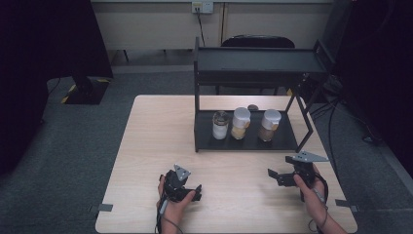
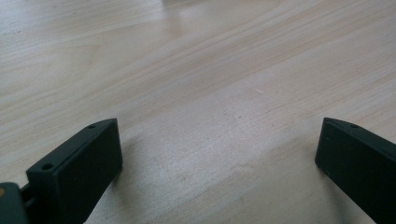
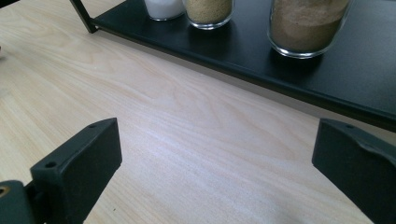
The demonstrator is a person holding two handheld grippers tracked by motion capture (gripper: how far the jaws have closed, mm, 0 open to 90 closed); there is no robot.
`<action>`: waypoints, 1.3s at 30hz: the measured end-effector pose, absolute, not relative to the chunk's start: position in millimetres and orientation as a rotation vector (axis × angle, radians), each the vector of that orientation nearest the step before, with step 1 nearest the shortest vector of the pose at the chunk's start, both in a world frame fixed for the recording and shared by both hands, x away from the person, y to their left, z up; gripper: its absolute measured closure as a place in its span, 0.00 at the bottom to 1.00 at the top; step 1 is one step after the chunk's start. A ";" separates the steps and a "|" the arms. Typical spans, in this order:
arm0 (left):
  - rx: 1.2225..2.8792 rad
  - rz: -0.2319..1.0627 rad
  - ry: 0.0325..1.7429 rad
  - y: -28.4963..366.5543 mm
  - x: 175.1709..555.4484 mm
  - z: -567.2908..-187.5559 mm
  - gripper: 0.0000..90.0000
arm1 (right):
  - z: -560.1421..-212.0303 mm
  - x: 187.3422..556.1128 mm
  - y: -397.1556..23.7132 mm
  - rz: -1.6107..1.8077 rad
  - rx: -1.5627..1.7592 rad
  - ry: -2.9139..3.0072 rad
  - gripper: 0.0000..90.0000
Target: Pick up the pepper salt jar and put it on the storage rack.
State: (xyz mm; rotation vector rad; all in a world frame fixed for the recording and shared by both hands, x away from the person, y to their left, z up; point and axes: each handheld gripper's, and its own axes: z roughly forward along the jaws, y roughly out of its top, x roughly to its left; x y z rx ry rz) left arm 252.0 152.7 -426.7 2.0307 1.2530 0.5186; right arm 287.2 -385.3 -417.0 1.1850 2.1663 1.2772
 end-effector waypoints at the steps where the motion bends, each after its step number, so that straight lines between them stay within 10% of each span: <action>1: 2.031 0.519 1.253 152.7 252.0 -426.6 0.00 | -416.9 286.9 -385.4 1.276 1.184 2.167 0.01; 39: 2.031 0.519 1.253 152.7 252.0 -426.7 0.00 | -417.6 278.1 -399.3 1.276 1.177 2.196 0.01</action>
